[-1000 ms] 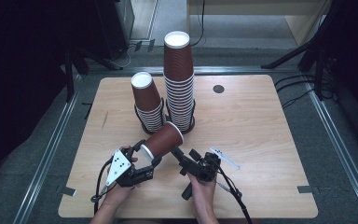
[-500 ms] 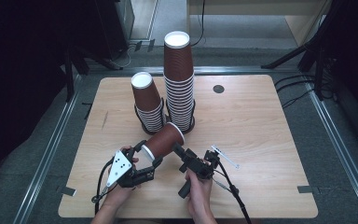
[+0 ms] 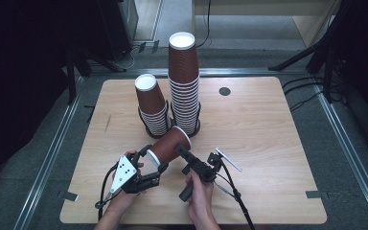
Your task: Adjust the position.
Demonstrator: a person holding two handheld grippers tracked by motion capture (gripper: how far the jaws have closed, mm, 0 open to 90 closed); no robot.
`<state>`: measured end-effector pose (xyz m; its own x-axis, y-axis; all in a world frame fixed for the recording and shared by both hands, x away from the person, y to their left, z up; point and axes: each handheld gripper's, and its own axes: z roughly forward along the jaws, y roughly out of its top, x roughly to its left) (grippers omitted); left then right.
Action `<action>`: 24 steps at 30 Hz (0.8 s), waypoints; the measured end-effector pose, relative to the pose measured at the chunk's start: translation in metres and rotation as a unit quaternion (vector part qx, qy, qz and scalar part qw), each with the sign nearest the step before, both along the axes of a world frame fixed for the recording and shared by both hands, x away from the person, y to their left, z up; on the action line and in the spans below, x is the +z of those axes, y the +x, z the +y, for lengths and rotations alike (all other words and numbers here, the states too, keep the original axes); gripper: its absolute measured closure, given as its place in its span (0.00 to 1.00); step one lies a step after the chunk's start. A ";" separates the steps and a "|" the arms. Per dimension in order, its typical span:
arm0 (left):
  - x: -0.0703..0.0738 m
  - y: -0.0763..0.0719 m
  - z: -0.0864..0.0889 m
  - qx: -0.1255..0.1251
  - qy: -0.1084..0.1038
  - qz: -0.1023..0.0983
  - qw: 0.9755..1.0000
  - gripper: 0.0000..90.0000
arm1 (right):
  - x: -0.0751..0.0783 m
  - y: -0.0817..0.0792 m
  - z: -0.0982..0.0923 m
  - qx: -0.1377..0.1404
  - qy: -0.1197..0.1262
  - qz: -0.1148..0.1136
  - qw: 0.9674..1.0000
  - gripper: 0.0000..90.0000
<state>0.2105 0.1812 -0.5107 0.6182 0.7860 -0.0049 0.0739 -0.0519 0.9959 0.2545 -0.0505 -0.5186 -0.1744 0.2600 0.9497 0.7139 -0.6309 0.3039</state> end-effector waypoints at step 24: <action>-0.001 -0.005 -0.007 -0.021 0.002 -0.013 1.000 0.27 | 0.002 0.008 0.009 0.001 0.034 0.030 0.999 0.00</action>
<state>0.2056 0.1745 -0.5120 0.6507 0.7592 0.0144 0.0466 -0.0588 0.9972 0.2628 -0.0412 -0.5164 -0.1169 0.1943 0.9739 0.7306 -0.6475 0.2169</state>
